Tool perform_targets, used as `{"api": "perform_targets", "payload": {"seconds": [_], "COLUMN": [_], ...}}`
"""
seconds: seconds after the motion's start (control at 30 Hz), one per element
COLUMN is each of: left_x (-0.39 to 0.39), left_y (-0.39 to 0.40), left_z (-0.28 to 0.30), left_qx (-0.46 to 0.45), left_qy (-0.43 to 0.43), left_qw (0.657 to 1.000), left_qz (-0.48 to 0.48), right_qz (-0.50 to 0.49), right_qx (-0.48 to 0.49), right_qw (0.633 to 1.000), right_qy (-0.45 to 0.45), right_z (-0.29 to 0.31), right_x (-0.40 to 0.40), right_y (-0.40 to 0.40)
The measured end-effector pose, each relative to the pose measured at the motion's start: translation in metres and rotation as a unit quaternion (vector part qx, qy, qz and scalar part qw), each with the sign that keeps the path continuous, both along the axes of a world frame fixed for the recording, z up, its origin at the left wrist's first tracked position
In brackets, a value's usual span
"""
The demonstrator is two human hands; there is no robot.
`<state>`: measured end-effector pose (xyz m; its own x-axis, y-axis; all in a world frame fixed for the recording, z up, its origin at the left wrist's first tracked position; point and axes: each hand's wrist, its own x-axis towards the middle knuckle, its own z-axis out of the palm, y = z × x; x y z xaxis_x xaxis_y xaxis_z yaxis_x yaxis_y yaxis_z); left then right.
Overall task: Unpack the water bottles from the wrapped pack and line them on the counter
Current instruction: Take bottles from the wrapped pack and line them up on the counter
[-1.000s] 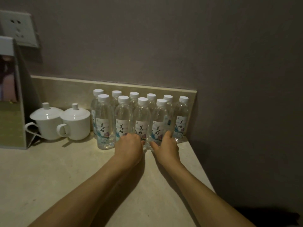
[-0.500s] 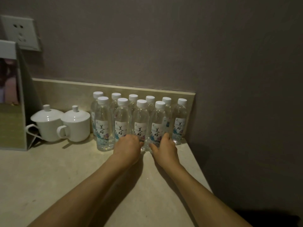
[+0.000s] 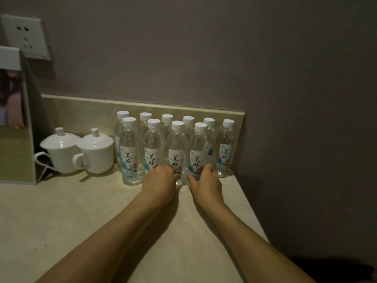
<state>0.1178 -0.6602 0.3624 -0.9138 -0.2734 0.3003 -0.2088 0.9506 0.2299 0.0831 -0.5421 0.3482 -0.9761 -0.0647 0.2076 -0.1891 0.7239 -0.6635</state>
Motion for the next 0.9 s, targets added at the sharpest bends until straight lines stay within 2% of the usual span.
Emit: {"api": "perform_targets", "payload": {"seconds": [0.3,0.53,0.73,0.9], "left_x": [0.001,0.007,0.007,0.004], "left_y": [0.000,0.005,0.045,0.095], "left_z": [0.000,-0.004,0.015,0.021], "left_qx": [0.001,0.040,0.135,0.176], "left_qy": [0.005,0.000,0.020,0.051], "left_qw": [1.000,0.999,0.983,0.970], "left_qz": [-0.008,-0.033,-0.122,-0.161], "right_qz": [0.006,0.007,-0.013,-0.074], "right_qx": [0.006,-0.043,-0.108,-0.195], "right_qw": [1.000,0.998,0.994,0.974], "right_qy": [-0.015,-0.040,0.005,0.092], "right_z": [0.005,0.006,0.015,0.029], "right_x": [0.001,0.007,0.017,0.026], "right_y": [0.000,0.005,0.039,0.097]}}
